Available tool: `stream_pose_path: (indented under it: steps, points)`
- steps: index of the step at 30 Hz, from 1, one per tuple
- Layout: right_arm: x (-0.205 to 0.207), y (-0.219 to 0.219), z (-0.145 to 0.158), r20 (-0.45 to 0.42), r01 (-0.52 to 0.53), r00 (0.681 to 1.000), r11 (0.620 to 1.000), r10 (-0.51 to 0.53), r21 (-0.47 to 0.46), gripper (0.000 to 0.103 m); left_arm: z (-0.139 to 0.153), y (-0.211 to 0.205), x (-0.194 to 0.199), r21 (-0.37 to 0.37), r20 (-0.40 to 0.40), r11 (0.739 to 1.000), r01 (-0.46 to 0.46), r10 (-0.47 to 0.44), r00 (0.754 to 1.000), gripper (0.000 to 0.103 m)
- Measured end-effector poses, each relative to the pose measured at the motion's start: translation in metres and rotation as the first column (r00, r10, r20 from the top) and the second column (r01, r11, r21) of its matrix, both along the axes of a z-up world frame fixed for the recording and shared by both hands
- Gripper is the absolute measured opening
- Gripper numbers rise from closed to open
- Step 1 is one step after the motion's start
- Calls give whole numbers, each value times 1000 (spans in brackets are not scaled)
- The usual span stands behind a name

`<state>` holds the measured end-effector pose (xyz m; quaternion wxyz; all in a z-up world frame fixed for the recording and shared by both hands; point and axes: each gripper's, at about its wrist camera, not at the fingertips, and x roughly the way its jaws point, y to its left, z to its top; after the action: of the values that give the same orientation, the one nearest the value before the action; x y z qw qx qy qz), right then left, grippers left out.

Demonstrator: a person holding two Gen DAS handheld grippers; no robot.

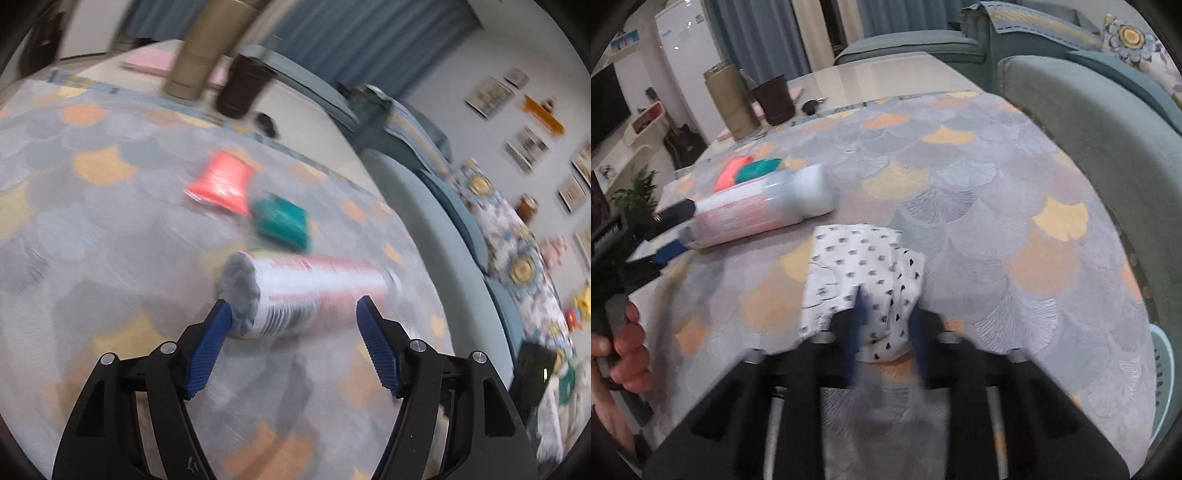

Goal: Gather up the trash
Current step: 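Grasp the polka-dot paper with the right tool while the left tool grasps the pink-and-white bottle, then carry the bottle and polka-dot paper to the wastebasket and release both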

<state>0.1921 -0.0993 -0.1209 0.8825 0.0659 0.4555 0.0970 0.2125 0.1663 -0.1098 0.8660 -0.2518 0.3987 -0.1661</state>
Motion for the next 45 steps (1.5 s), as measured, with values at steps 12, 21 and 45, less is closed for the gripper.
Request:
stream_pose_path:
  steps: [12, 21, 45]
  points:
    - [-34, -71, 16, 96, 130, 987, 992, -130, 6, 5, 17, -89, -62, -2, 6, 937, 350, -350, 937, 68]
    - [-39, -73, 16, 137, 96, 986, 995, -100, 33, 5, 50, -82, -35, 264, 90, 960, 95, -123, 988, 72]
    - [-61, -92, 37, 182, 127, 972, 985, -147, 119, 5, 38, -138, -24, 249, 54, 960, 128, -146, 988, 47]
